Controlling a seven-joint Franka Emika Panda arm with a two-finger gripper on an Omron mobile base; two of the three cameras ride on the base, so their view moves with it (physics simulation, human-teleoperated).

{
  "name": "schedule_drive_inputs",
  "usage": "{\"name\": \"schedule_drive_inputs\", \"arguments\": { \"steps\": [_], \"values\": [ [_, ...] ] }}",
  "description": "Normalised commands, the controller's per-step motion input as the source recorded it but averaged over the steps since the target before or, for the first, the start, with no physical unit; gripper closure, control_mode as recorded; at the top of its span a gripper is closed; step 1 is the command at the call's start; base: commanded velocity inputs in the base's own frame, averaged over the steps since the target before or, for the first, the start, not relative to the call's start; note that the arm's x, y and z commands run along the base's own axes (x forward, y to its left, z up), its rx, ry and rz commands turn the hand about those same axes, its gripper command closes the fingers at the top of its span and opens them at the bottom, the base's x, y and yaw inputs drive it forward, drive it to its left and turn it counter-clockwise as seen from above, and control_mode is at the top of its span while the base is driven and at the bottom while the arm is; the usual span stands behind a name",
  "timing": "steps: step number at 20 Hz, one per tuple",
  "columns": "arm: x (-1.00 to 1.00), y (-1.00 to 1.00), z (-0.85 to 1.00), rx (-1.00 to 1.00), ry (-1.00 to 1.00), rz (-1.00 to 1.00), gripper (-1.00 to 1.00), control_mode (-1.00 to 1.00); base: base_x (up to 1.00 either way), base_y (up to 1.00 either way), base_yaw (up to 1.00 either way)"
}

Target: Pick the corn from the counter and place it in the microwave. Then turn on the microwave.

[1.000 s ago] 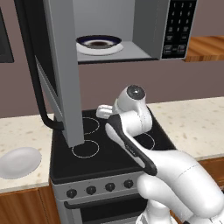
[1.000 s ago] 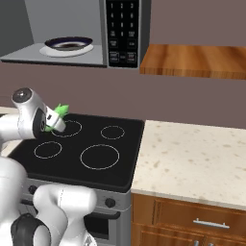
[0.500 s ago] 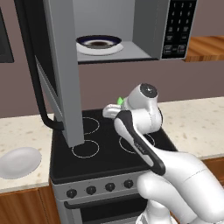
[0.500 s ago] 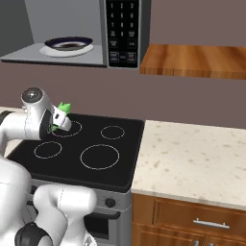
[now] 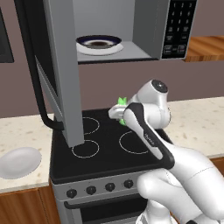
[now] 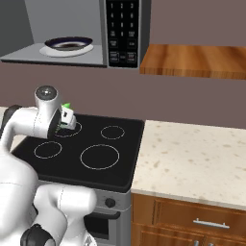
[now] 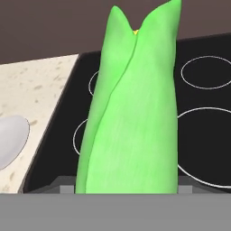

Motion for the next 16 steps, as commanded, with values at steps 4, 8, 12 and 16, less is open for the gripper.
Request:
{"name": "schedule_drive_inputs", "arguments": {
  "steps": [4,8,12,16],
  "values": [
    [-0.26,-0.19,0.01,-0.03,-0.02,0.12,1.0,-1.0,0.0,0.0,0.0],
    [-0.23,-0.12,0.05,-0.06,-0.02,0.13,1.0,-1.0,0.0,0.0,0.0],
    [-0.2,-0.1,0.17,-0.09,-0.01,0.06,1.0,-1.0,0.0,0.0,0.0],
    [-0.18,-0.08,0.3,-0.1,0.0,0.04,1.0,-1.0,0.0,0.0,0.0]
  ]
}}
